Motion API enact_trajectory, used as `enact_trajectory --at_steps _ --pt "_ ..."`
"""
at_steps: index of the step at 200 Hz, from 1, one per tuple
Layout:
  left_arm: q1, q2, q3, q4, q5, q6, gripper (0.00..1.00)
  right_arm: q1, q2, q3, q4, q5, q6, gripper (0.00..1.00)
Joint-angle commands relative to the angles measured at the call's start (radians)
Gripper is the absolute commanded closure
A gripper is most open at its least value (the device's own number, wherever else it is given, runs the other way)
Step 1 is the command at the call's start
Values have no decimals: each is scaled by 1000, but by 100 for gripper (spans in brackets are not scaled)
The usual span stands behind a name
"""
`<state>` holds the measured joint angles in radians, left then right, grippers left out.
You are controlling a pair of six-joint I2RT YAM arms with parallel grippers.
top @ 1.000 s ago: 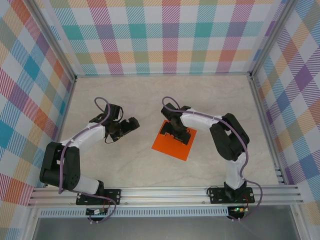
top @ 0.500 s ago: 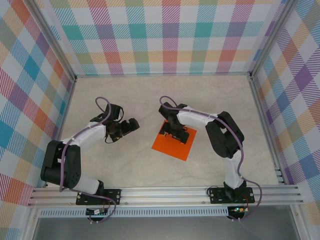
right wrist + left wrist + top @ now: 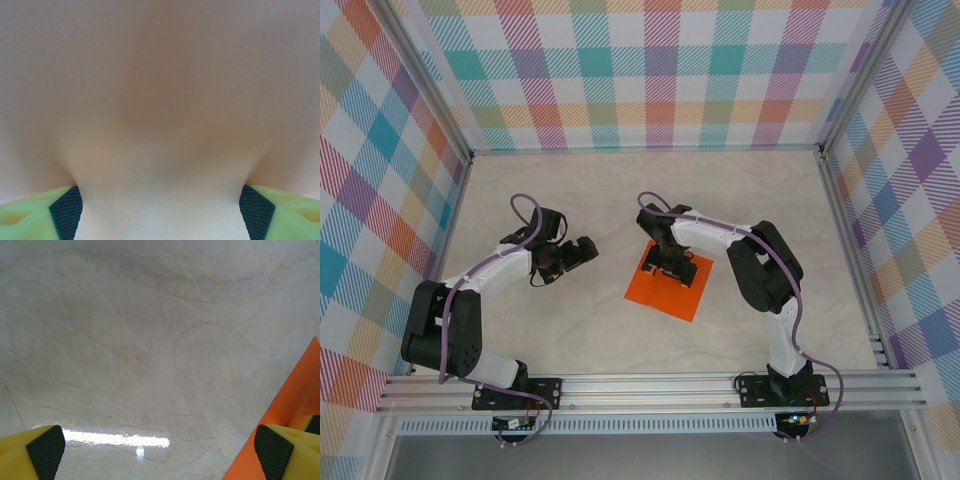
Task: Fold a paper plane with a square sheet of paper (pick it up from the middle)
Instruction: Fold the square sheet of paper in half at the center of the table.
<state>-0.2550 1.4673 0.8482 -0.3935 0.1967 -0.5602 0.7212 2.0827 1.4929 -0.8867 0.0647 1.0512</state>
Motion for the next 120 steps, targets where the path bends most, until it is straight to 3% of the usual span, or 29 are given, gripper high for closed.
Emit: enact_trajectory --at_steps 1,48,120 --pt "-13 1 31 -36 -11 18 0 9 119 -55 27 -59 -17 19" --pt "-13 -4 34 -44 -15 18 0 9 58 -73 53 -48 -19 27" --pt "-14 -20 26 -42 -2 8 0 9 -230 -219 286 -83 -65 69"
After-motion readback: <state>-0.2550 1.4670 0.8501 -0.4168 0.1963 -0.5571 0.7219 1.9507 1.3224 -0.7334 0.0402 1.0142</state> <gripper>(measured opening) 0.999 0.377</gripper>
